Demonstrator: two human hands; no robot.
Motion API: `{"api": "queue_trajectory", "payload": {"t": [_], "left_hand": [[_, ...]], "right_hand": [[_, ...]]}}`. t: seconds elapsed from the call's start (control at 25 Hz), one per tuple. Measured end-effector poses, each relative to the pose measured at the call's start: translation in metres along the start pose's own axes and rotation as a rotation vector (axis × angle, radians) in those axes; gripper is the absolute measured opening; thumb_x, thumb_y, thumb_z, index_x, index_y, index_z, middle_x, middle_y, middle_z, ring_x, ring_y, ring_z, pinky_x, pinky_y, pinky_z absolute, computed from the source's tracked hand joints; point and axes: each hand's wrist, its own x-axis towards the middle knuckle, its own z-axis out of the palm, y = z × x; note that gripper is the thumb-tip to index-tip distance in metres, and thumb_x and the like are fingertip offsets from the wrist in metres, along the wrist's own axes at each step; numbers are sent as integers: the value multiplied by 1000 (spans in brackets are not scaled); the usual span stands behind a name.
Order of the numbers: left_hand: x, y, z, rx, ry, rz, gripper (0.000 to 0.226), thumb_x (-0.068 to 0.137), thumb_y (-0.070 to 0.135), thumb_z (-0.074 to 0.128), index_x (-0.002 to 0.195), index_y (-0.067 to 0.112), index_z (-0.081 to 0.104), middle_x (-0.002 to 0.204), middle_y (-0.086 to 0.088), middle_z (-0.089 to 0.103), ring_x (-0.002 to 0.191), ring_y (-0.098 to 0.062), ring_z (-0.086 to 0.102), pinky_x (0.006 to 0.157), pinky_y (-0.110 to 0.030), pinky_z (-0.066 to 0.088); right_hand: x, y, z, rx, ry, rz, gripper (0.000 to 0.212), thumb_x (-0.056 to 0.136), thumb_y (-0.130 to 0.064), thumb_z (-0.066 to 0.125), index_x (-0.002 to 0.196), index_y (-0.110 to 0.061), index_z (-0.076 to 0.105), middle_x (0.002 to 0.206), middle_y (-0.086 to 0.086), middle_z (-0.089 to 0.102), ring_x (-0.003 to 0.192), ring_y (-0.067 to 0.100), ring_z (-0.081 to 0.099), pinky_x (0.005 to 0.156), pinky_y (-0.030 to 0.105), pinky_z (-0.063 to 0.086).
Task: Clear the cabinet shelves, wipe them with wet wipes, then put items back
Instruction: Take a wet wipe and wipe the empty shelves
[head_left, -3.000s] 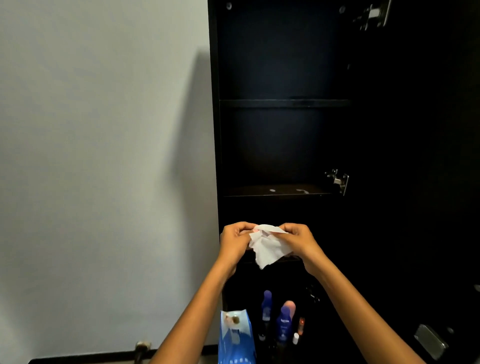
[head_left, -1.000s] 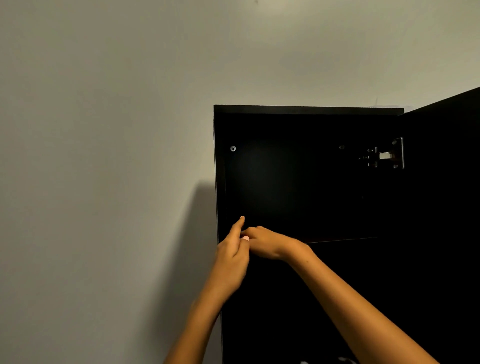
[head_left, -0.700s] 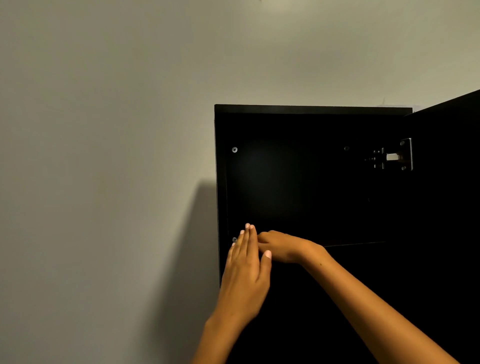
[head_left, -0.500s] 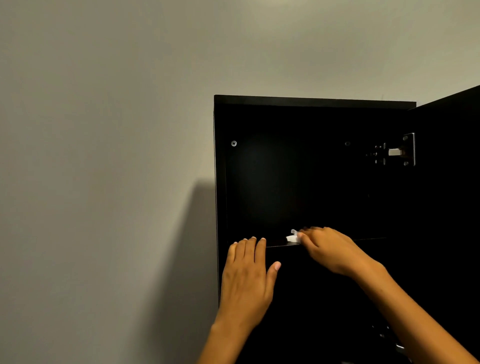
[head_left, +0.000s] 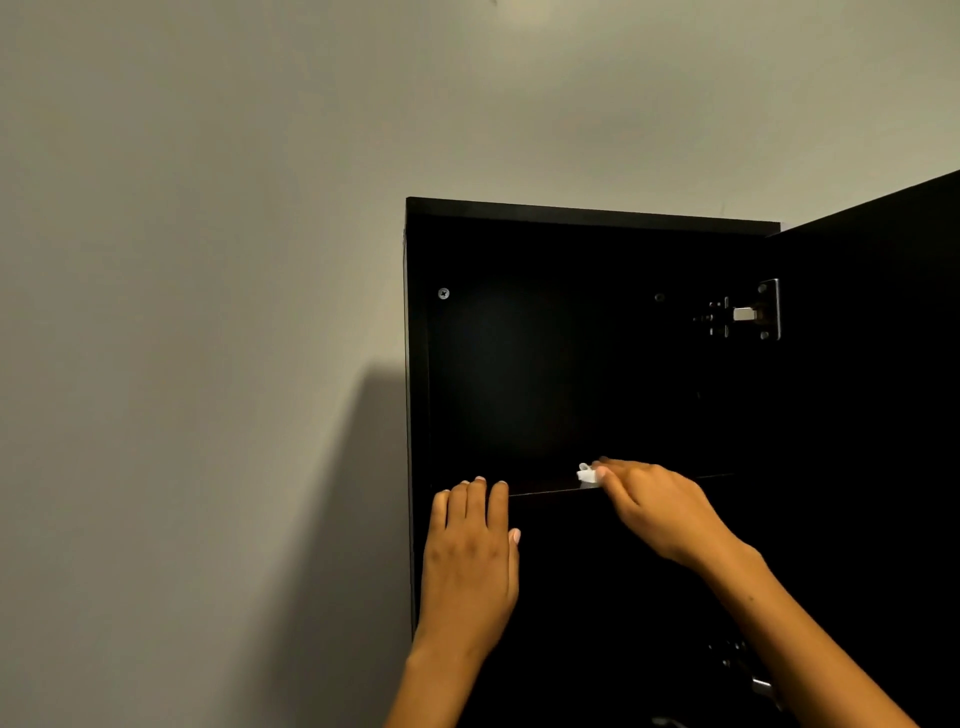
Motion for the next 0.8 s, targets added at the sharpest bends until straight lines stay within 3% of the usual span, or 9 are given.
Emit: {"api": "queue_trajectory", "payload": {"t": [0.16,0.28,0.36,0.44,0.6,0.68,0.8], "left_hand": [[0,1,-1,9,-1,9,43,82,33,37,118,14,51,112,-4,64,103,-20,61,94,-37,49],[-1,-2,3,-1,-7,9,46,81,30,40,123,12,48,115,-5,62,106,-20,59,96,-37,48],[-2,-3,4,4,-1,7,48,82,32,39,124,11,49,116,-5,62,106,-21,59,97,-38,48],[-2,-3,5,13,13,15,46,82,34,37,121,12,50,114,-6,63,105,-21,60,95,-38,48],[-1,-5,7,2,49,26,43,83,34,36,119,14,48,114,-5,63,105,-21,60,96,-37,46],[-2,-6,8,-3,64,32,43,83,33,36,119,14,48,114,-4,62,105,-21,60,96,-37,46],[-2,-6,9,-18,78,32,43,82,33,36,118,14,49,113,-5,63,105,-21,61,95,-38,47]], "right_hand": [[-12,-39,8,54,118,-149,39,100,-38,28,125,-27,55,130,-6,57,119,11,53,96,28,45],[18,-64,13,129,-113,-247,40,99,-43,28,126,-29,55,123,-2,63,111,17,59,96,38,47],[41,-64,13,176,-299,-198,41,99,-45,28,131,-30,50,127,1,60,116,17,56,102,39,43],[51,-50,15,179,-369,-135,42,98,-46,29,133,-31,47,132,1,57,120,16,53,106,37,39],[36,-2,3,-13,-249,70,53,95,-58,19,136,-35,43,138,-1,51,125,20,49,105,40,38],[17,9,-6,-67,-153,135,52,96,-54,17,137,-33,42,142,-3,48,129,19,45,105,38,38],[-8,-10,-2,-9,-1,-3,42,99,-45,23,135,-36,43,143,-11,45,131,8,41,102,26,36]]}}
